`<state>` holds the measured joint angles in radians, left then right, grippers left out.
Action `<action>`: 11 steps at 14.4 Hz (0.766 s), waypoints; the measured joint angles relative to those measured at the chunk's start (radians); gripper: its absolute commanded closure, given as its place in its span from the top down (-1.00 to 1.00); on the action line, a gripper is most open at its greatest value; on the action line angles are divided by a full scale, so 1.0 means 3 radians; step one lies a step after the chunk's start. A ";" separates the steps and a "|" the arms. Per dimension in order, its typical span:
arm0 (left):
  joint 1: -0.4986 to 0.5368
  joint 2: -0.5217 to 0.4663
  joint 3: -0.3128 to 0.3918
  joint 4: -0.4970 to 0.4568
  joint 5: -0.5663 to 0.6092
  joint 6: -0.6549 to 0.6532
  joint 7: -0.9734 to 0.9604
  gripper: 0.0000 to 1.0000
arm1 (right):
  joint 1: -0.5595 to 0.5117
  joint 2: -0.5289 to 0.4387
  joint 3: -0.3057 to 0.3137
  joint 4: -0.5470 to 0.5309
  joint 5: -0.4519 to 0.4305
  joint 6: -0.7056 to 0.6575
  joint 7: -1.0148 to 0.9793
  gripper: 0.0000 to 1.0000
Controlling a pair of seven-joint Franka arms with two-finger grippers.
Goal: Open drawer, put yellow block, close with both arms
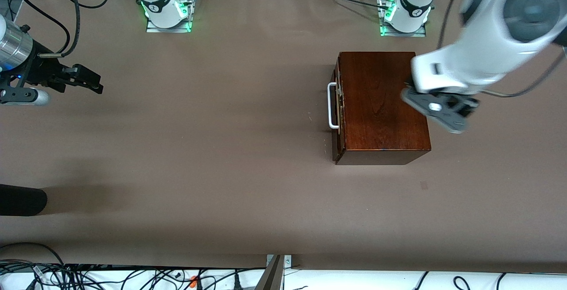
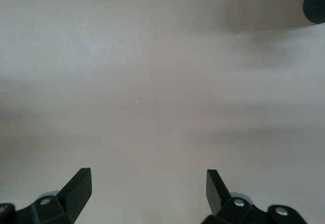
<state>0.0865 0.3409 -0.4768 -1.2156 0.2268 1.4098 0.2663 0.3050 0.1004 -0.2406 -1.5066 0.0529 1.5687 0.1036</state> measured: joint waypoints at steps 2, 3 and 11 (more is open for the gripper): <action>-0.0086 -0.0161 0.0267 -0.0002 -0.0210 -0.0037 -0.0391 1.00 | 0.0000 0.0000 0.0000 0.0000 0.0000 0.0000 0.0000 1.00; -0.0184 -0.0270 0.0472 -0.0054 -0.0382 -0.0052 -0.0620 1.00 | 0.0000 0.0000 0.0000 0.0000 0.0000 0.0000 0.0000 1.00; -0.0501 -0.1135 0.1456 -0.1303 -0.0784 0.0888 -0.1394 1.00 | -0.0003 0.0000 -0.0006 0.0000 0.0000 0.0001 0.0000 1.00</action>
<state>-0.0640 0.0003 -0.0399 -1.6066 -0.0085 1.6762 -0.1518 0.3039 0.1004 -0.2423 -1.5065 0.0529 1.5689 0.1035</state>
